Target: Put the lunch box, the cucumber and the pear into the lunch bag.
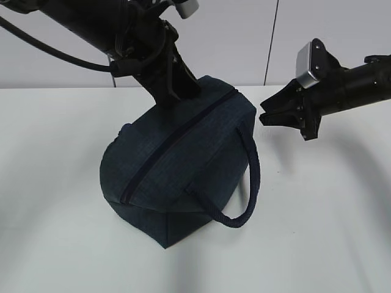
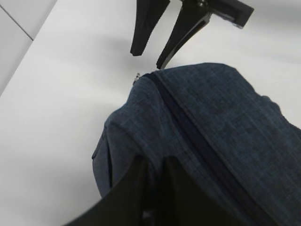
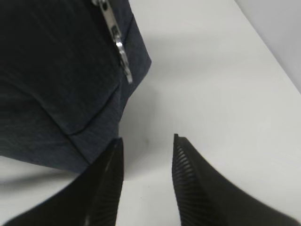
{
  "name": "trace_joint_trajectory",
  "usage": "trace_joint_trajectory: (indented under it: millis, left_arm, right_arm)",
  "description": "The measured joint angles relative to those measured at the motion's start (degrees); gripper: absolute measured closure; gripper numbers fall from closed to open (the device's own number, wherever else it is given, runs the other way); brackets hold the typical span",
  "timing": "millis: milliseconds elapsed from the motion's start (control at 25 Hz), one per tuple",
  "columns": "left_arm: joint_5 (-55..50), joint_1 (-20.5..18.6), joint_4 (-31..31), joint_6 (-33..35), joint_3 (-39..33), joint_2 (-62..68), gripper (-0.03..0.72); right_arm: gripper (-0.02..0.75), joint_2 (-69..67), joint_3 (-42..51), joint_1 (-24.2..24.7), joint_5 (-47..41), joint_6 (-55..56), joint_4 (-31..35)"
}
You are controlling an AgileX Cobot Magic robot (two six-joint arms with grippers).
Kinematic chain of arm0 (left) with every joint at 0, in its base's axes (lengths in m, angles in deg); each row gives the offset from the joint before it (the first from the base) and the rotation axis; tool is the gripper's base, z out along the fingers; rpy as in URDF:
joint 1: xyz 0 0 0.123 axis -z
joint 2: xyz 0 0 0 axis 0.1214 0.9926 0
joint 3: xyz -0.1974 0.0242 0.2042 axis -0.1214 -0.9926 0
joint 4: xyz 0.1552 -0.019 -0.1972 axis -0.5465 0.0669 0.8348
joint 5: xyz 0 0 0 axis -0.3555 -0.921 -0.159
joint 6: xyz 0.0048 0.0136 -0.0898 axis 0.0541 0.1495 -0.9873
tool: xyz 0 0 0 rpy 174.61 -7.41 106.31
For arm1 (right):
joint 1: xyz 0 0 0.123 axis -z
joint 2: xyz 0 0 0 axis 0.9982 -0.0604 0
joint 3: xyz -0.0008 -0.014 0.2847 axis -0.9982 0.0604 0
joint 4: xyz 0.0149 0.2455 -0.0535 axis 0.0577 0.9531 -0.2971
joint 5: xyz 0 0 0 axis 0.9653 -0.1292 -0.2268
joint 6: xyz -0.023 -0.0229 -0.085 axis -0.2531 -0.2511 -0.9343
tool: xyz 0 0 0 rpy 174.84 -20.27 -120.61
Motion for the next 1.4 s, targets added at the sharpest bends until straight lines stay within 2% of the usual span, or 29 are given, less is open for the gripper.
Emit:
trace_joint_trajectory:
  millis: [320,680,1240,1400]
  left_arm:
    - [0.0,0.0,0.4,0.0,0.0,0.0,0.656]
    - [0.0,0.0,1.33,0.0,0.0,0.0,0.656]
    - [0.05,0.0,1.58,0.0,0.0,0.0,0.656]
    - [0.05,0.0,1.59,0.0,0.0,0.0,0.656]
  right_arm:
    - [0.453,0.32,0.0,0.0,6.08,-1.92,0.12]
    - [0.453,0.32,0.0,-0.11,6.66,-4.74,7.25]
    - [0.453,0.32,0.0,-1.89,6.66,-5.21,7.59]
    - [0.49,0.32,0.0,-1.89,6.66,-5.21,7.59]
